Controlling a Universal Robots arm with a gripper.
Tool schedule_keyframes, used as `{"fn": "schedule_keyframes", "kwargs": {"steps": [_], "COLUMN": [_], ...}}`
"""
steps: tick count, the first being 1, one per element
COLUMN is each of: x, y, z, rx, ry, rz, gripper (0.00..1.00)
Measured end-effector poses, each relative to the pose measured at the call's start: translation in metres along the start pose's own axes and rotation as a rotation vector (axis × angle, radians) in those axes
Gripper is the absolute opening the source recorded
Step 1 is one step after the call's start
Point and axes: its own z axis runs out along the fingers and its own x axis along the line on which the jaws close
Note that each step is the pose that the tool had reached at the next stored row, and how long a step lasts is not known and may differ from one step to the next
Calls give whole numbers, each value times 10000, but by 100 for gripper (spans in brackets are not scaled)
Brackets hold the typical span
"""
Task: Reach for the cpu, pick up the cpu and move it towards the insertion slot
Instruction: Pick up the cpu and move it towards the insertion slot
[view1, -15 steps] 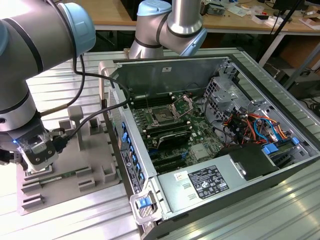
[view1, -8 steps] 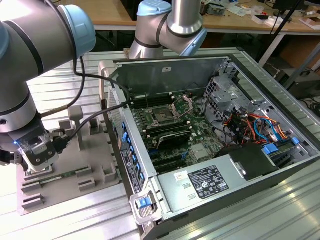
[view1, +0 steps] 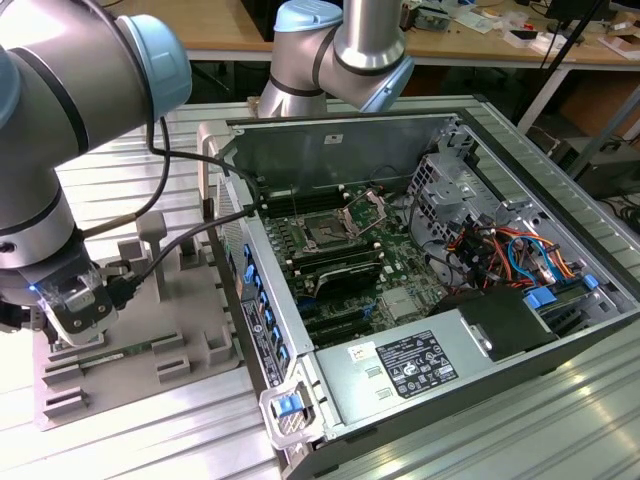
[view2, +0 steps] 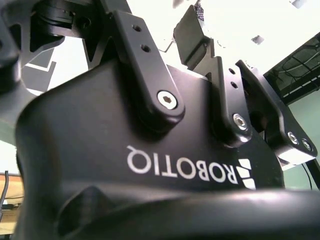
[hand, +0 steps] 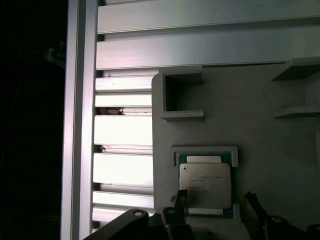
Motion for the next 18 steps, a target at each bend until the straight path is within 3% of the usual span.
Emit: {"fn": "schedule_keyframes", "kwargs": {"steps": [18], "x": [1], "y": [-3], "z": [81], "rx": [1], "ry": [1], "rz": [0], "gripper": [56]}}
